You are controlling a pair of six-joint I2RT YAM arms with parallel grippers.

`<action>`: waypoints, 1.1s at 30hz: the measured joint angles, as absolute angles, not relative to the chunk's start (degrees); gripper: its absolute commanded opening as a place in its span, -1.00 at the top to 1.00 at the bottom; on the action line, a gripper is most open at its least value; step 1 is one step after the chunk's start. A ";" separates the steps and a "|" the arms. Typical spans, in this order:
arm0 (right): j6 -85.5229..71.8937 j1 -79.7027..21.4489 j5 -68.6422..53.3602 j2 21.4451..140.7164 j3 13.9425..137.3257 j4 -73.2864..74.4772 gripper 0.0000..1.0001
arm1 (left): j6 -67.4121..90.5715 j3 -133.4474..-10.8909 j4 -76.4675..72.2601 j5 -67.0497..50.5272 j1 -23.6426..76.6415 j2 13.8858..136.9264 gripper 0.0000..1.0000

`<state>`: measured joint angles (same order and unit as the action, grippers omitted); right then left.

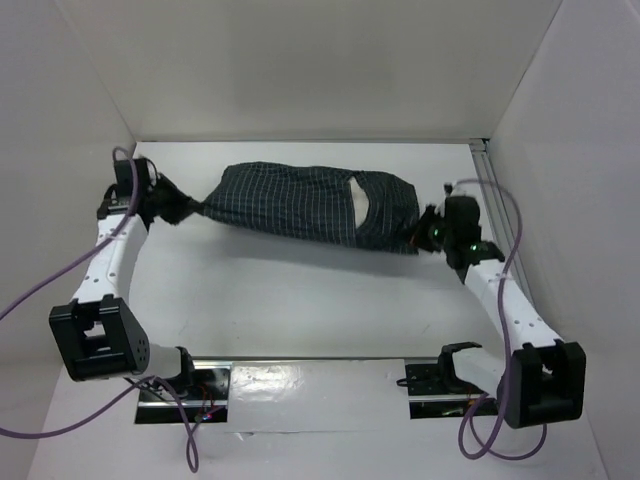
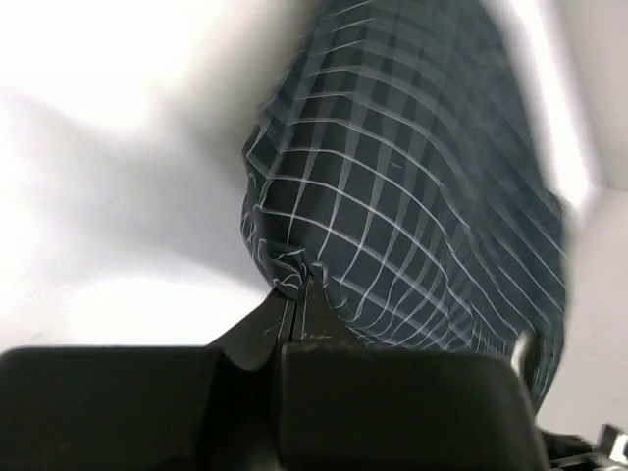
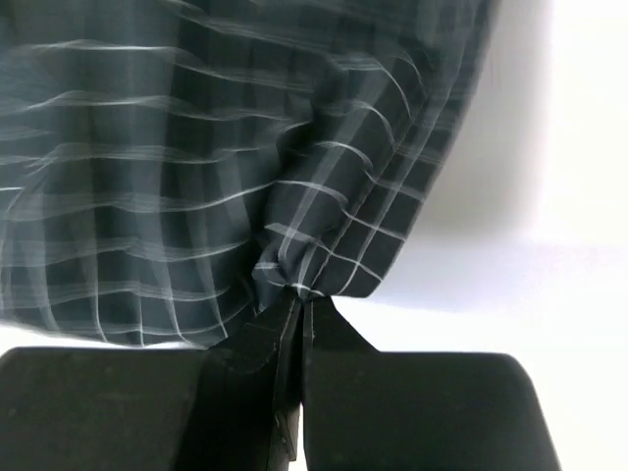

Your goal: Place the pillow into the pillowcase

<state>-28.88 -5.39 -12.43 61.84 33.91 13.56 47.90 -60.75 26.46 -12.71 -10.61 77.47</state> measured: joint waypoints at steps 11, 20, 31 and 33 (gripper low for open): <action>-25.39 -7.03 -6.26 60.45 76.86 23.97 1.00 | 46.89 -90.85 32.49 -33.93 -25.06 74.76 1.00; -23.14 -8.16 -5.04 58.72 82.63 37.60 1.00 | 47.66 -90.35 39.38 -48.80 -34.09 71.13 1.00; -22.94 -5.56 -3.07 77.58 75.16 26.41 -0.61 | 45.34 -82.59 28.51 -33.26 -18.81 88.53 -0.46; -23.86 -4.75 -2.20 90.21 78.54 23.75 -0.79 | 43.92 -86.24 28.69 -28.27 -16.34 97.14 -0.63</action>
